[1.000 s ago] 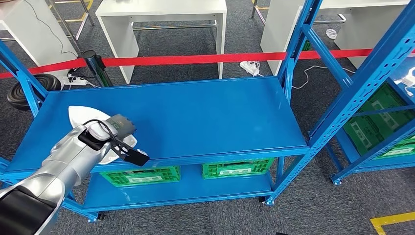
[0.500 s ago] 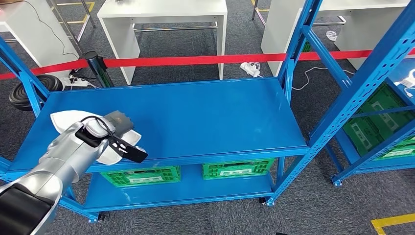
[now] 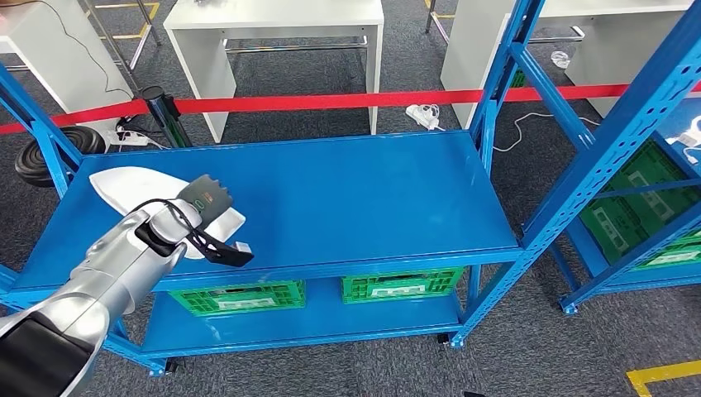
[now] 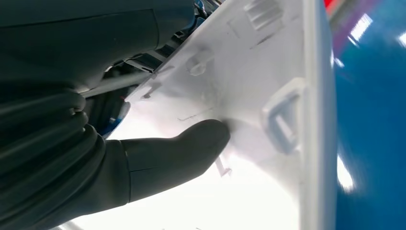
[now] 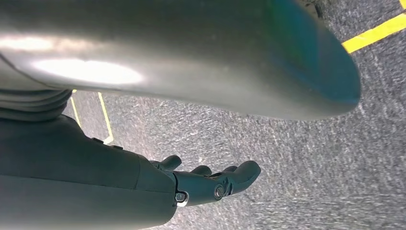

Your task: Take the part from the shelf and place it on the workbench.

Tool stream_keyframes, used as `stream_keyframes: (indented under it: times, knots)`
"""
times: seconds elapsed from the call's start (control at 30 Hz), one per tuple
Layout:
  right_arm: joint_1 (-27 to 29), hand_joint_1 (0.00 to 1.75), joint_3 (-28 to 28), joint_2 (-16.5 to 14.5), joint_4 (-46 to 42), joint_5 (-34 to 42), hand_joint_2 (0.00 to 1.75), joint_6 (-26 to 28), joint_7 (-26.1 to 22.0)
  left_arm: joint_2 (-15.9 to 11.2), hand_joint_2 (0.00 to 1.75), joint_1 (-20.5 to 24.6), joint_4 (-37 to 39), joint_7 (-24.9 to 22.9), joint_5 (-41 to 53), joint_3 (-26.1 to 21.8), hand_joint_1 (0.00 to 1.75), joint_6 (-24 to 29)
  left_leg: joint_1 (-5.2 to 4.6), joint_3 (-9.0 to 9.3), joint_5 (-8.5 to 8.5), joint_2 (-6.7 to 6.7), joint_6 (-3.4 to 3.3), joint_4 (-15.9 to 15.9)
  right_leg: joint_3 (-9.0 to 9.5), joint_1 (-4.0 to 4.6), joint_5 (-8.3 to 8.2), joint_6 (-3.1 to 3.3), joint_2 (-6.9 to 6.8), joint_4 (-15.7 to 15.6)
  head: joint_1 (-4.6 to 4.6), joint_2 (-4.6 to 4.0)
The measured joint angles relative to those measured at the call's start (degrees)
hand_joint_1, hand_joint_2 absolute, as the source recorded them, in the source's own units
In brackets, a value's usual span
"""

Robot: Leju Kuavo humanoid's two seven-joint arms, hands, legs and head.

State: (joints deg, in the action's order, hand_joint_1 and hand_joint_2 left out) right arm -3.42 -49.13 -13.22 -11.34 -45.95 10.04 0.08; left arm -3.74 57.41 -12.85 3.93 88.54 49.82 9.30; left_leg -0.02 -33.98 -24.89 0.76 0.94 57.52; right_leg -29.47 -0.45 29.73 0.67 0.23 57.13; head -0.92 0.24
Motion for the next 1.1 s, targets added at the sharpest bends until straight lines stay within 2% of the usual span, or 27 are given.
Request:
stream_keyframes:
  times: [0.1,0.2,0.3,0.37,0.5,0.6,0.8,0.93,1.1]
  knots:
    - [-0.01,0.00,0.00,0.00,0.00,-0.72,0.00,-0.23,-0.05,-0.05,1.75,-0.56,-0.08,-2.50,-1.84,0.42,1.75,6.97,0.00,-0.02,0.00,0.00,0.00,0.00,-0.03,0.00,0.00,0.00,0.00,0.00,0.00,0.00]
    - [-0.01,0.00,0.00,0.00,0.00,-1.47,0.00,-0.36,1.06,-0.04,1.75,-1.13,-0.49,-1.94,-6.58,-0.22,1.75,15.39,0.00,-0.05,0.00,0.00,0.00,0.00,-0.07,-0.01,0.00,0.00,0.00,0.00,0.00,0.00]
    - [0.02,0.00,0.01,0.00,0.00,-2.12,0.00,-0.85,2.22,0.42,1.75,-2.12,-2.21,5.63,-18.05,-4.13,1.75,22.28,0.00,-0.08,0.00,0.00,0.00,0.00,-0.11,-0.02,0.00,0.00,0.01,0.00,0.00,0.00]
    - [0.04,0.00,0.04,0.00,0.00,-2.47,0.00,-1.20,2.67,0.95,1.75,-3.07,-3.94,11.95,-25.80,-8.53,1.75,23.85,-0.01,-0.11,-0.01,-0.02,0.00,0.00,-0.13,-0.02,0.00,0.00,0.01,-0.01,-0.01,0.00]
    - [0.14,0.00,0.14,0.00,0.00,-3.37,0.00,-2.16,3.03,1.25,1.75,-6.17,-9.07,23.58,-39.29,-16.77,1.75,21.03,-0.03,-0.11,-0.07,-0.14,0.05,0.00,-0.15,-0.01,0.00,0.00,0.14,-0.01,-0.01,0.00]
    - [0.40,0.00,0.39,0.01,0.00,-4.29,0.00,-3.14,3.60,-0.53,1.75,-11.46,-18.04,30.45,-50.59,-22.14,1.75,16.02,-0.02,-0.08,-0.09,-0.30,0.07,-0.05,-0.20,-0.01,0.03,0.04,0.26,-0.01,-0.01,0.00]
    - [0.57,0.00,1.10,0.02,0.00,-5.41,0.00,-3.47,4.61,-4.64,1.75,-20.39,-34.02,31.87,-58.95,-27.53,1.75,10.73,-0.10,-0.10,-0.17,-0.32,0.11,-0.12,-0.22,-0.08,0.10,0.12,0.25,-0.03,0.01,0.00]
    - [0.64,0.00,1.50,0.28,0.00,-5.88,0.00,-3.10,3.58,-8.00,1.75,-28.56,-48.85,31.80,-65.12,-29.17,1.75,6.09,-0.30,-0.08,-0.40,-0.37,-0.01,-0.04,-0.22,-0.33,0.21,-0.05,0.29,-0.07,0.01,0.00]
    - [0.38,0.00,1.51,1.16,0.00,-4.98,0.00,-2.11,0.78,-8.88,1.75,-35.54,-62.79,31.50,-64.19,-29.46,1.75,4.91,-0.58,-0.10,-0.88,-0.30,-0.70,0.36,0.00,-0.62,0.49,-0.65,0.17,-0.18,0.01,0.00]
